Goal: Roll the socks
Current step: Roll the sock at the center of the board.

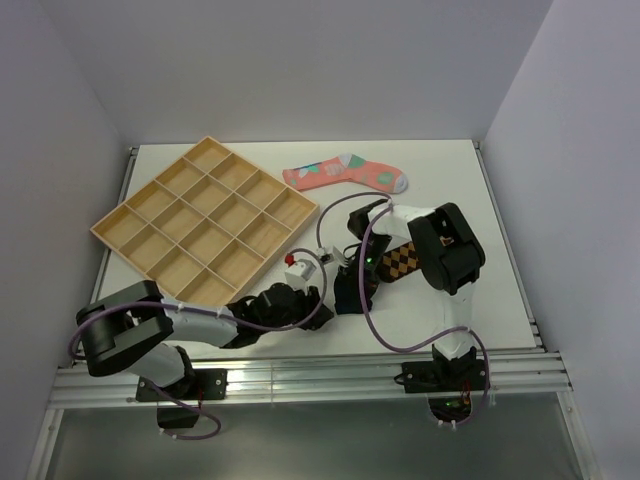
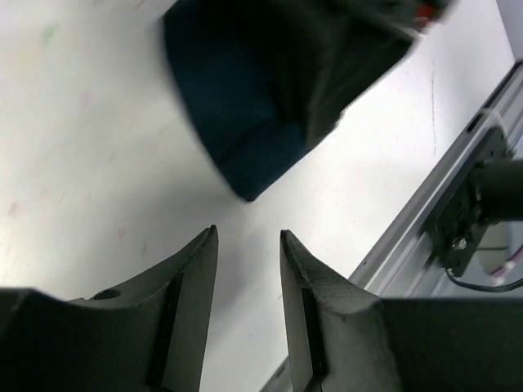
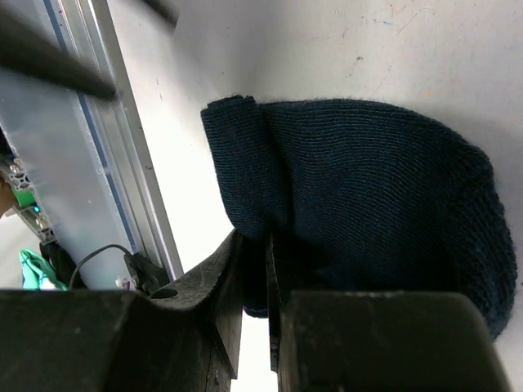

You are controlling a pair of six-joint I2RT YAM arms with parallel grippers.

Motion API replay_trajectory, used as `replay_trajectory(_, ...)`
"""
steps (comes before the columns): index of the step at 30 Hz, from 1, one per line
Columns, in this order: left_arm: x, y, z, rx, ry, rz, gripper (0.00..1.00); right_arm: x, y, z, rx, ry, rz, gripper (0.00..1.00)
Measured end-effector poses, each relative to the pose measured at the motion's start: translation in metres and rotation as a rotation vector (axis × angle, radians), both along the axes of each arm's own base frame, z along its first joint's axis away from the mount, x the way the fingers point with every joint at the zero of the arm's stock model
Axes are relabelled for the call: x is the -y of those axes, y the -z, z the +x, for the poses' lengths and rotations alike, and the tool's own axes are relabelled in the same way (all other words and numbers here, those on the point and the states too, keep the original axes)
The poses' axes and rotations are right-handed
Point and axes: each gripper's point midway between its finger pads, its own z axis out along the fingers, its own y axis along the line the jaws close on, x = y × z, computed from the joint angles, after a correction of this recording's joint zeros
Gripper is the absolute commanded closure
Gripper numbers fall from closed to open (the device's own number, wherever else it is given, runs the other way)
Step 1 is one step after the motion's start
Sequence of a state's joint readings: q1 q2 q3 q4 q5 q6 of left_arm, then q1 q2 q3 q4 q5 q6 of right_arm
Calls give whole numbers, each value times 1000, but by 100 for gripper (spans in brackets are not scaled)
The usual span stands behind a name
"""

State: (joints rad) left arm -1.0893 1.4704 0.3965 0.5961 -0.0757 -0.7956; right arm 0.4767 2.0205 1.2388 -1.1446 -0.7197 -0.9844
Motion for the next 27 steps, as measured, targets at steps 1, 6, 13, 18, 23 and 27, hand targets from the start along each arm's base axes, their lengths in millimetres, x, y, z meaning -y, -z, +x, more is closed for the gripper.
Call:
replay_trajectory(1,4,-4,0,40,24,11,57,0,0,0,0,0,0,83)
replay_trajectory(6,36,-27,15,218,113,40,58,0,0,0,-1,0,-1,83)
replay_trajectory(13,59,-14,25,314,217,118,57,0,0,0,-4,0,-2,83)
replay_trajectory(18,62,1,24,328,276,155,57,0,0,0,-13,5,-7,83)
replay_trajectory(23,61,1,29,322,292,138,59,0,0,-1,-18,7,-7,83)
replay_trajectory(27,59,7,35,308,294,135,59,0,0,-1,-21,8,-10,83)
